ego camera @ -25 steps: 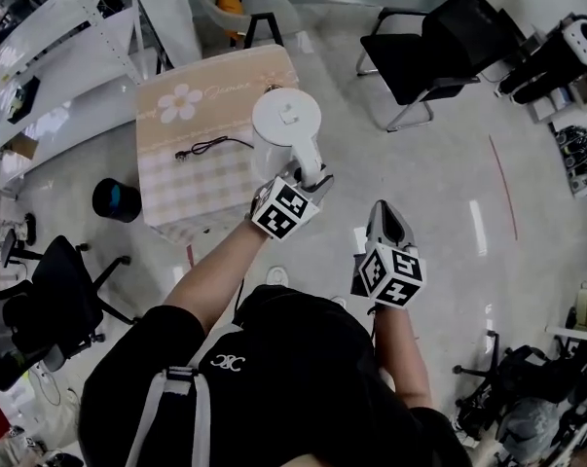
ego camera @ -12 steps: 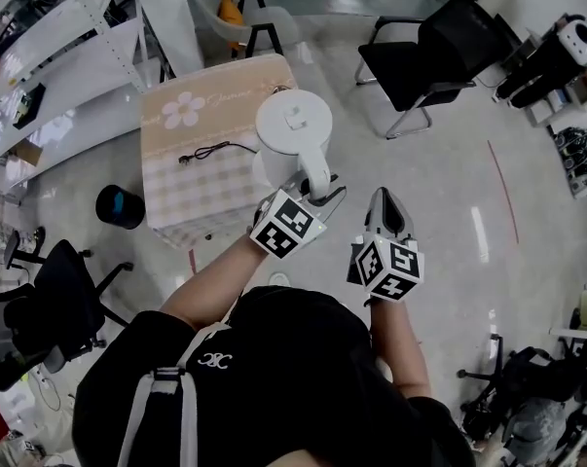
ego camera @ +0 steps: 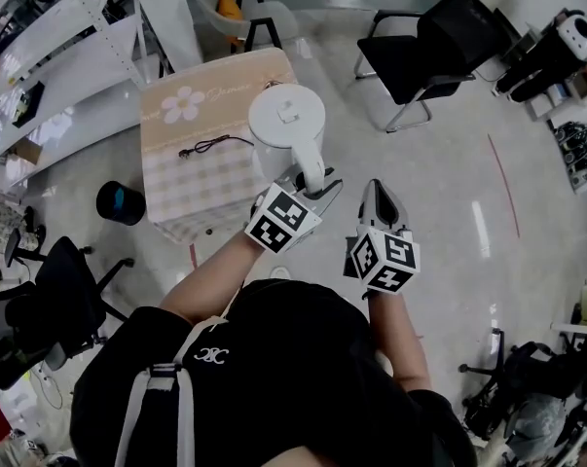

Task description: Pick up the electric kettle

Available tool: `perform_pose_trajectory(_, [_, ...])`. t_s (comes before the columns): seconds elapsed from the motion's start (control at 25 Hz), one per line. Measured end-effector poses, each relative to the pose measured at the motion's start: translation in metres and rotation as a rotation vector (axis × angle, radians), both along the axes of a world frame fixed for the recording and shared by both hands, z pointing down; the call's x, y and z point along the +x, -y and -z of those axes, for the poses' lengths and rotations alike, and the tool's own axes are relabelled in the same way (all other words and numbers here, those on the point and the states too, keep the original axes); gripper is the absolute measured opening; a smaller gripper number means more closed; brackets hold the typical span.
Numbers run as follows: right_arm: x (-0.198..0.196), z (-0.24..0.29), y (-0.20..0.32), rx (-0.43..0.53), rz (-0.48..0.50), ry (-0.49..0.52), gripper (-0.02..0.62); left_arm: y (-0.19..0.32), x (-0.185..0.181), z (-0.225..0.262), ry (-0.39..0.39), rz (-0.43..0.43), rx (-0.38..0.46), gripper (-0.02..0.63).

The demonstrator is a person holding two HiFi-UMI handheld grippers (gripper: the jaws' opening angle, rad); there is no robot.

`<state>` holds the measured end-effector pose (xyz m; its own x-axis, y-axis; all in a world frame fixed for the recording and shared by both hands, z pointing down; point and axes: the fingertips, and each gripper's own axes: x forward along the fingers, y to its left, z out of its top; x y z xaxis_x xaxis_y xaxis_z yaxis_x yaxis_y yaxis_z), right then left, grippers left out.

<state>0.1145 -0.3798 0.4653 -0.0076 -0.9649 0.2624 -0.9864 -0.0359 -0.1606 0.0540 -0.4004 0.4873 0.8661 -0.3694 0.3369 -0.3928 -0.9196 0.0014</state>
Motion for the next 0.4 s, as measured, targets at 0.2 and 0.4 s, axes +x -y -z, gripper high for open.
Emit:
perform_pose_trajectory(0.2, [-0.007, -0.002, 0.005, -0.015, 0.021, 0.010, -0.008, 0.006, -0.001, 0.009, -0.014, 0.002, 0.005, 0.098])
perform_pose_trajectory(0.4, [-0.011, -0.014, -0.003, -0.016, 0.034, 0.016, -0.008, 0.000, -0.004, -0.006, -0.009, 0.010, 0.004, 0.098])
